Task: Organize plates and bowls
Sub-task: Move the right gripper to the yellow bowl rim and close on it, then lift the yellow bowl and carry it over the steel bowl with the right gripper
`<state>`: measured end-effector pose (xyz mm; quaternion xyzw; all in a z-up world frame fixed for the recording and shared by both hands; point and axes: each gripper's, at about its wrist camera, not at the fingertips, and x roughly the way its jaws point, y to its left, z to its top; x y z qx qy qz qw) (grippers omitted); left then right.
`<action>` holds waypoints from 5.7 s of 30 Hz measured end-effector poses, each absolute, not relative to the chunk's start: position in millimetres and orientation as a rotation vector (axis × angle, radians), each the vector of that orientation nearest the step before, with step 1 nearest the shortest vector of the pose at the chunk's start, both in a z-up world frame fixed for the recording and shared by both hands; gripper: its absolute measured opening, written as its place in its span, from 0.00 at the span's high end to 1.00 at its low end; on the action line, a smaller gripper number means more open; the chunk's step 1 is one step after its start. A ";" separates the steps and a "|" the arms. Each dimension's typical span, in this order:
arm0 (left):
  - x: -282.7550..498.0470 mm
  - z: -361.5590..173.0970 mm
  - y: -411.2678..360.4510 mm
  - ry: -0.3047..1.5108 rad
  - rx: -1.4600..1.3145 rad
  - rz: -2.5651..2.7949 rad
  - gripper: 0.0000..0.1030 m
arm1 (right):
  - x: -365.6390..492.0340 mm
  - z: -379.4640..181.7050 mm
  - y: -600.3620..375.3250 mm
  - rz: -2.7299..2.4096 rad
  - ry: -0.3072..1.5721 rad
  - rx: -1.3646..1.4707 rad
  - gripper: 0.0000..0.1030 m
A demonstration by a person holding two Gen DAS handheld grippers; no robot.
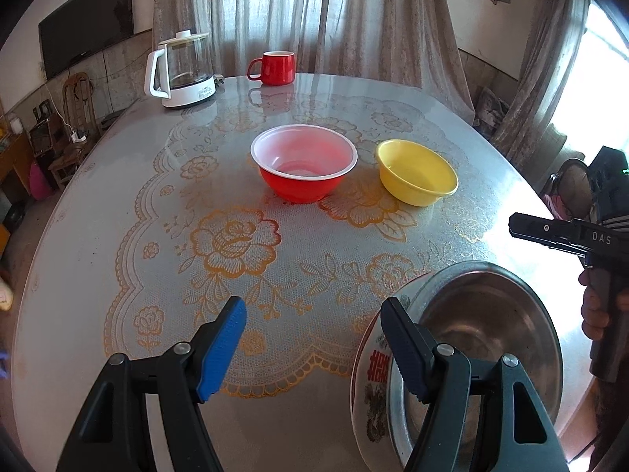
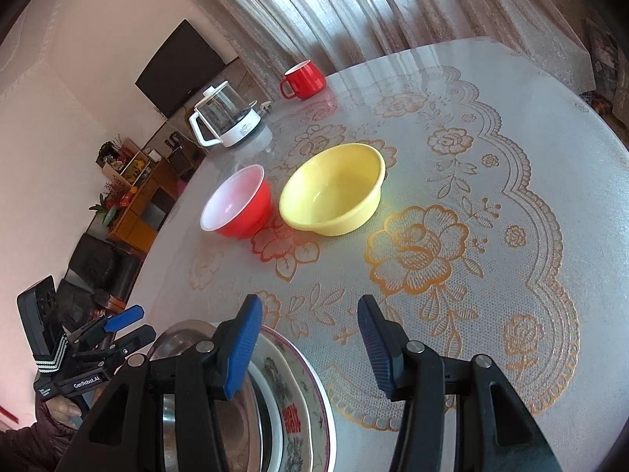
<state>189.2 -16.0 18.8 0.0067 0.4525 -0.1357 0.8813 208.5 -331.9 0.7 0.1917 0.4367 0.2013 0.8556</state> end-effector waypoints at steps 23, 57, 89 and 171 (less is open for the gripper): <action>311.3 34.6 -101.0 1.054 -0.123 -0.665 0.31 | 306.7 -22.8 -358.0 0.434 0.907 0.634 0.37; 358.4 12.9 -148.4 1.140 -0.140 -0.761 0.26 | 306.1 -42.9 -394.0 0.359 0.943 0.669 0.37; 314.4 1.2 -197.3 1.132 0.190 -0.821 0.86 | 268.7 -51.0 -377.1 0.224 0.993 0.520 0.82; 132.1 76.4 -54.3 0.885 -0.265 -0.815 0.73 | 110.0 26.9 -299.8 0.366 0.788 0.570 0.71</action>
